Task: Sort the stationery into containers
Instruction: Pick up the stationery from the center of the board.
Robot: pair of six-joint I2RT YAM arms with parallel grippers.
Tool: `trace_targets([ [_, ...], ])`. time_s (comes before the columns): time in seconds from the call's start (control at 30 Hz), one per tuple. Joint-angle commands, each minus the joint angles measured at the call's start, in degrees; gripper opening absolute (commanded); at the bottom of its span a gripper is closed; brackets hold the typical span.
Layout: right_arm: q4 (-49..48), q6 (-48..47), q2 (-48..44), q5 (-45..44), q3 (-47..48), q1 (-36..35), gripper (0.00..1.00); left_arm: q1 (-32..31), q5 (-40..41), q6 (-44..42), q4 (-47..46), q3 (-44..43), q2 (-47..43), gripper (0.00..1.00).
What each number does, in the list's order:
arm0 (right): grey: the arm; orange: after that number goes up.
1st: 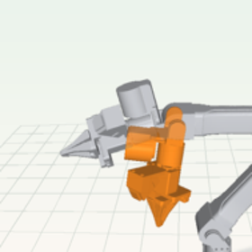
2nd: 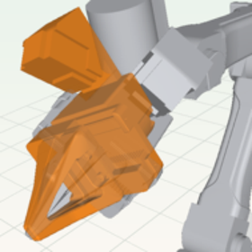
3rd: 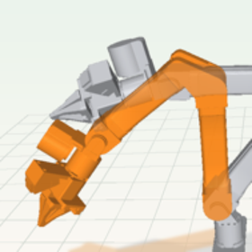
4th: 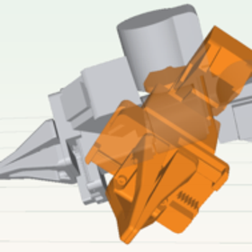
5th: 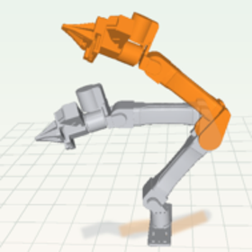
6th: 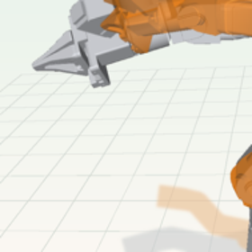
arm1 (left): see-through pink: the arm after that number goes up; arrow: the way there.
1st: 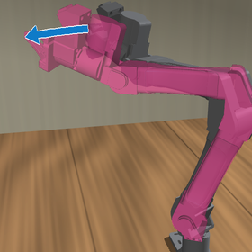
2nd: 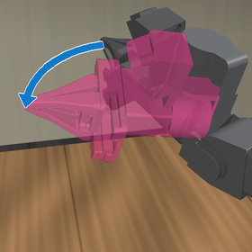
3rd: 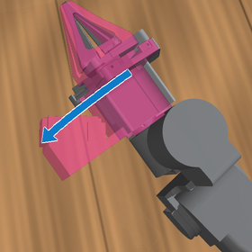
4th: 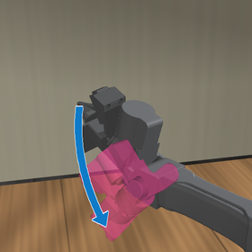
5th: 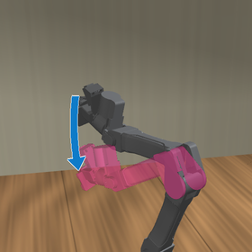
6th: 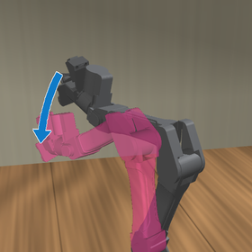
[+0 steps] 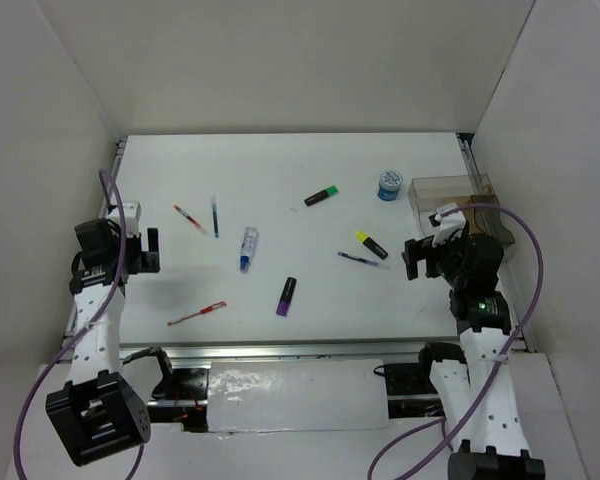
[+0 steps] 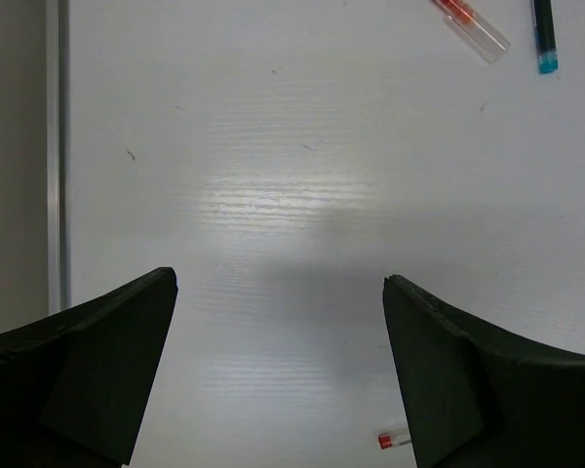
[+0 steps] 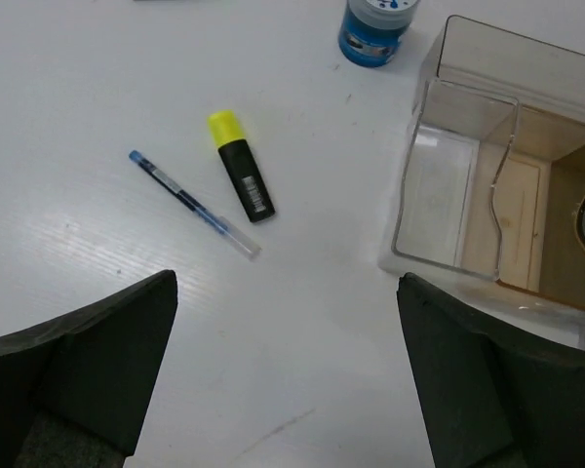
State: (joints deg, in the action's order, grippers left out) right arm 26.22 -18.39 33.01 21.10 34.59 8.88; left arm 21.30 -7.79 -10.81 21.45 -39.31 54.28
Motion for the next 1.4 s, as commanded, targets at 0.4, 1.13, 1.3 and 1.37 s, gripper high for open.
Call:
trace_targets([
  [0.4,-8.1,11.0,35.1,-15.8,30.3,-10.7,1.0,-8.7,4.7,4.4,-1.5,-7.7,3.7,0.99],
  [1.13,-4.0,9.2,79.1,-13.5,65.2,-9.7,1.0,-16.4,7.4,9.7,-4.2,-8.0,11.4,0.99],
  [1.3,-1.3,8.6,83.8,-13.1,68.5,-10.1,1.0,-16.4,7.4,10.0,-4.3,-7.8,12.0,0.99],
  [1.37,-0.5,8.3,85.6,-13.4,69.6,-10.2,1.0,-16.4,7.4,10.0,-4.3,-7.9,12.3,0.99],
])
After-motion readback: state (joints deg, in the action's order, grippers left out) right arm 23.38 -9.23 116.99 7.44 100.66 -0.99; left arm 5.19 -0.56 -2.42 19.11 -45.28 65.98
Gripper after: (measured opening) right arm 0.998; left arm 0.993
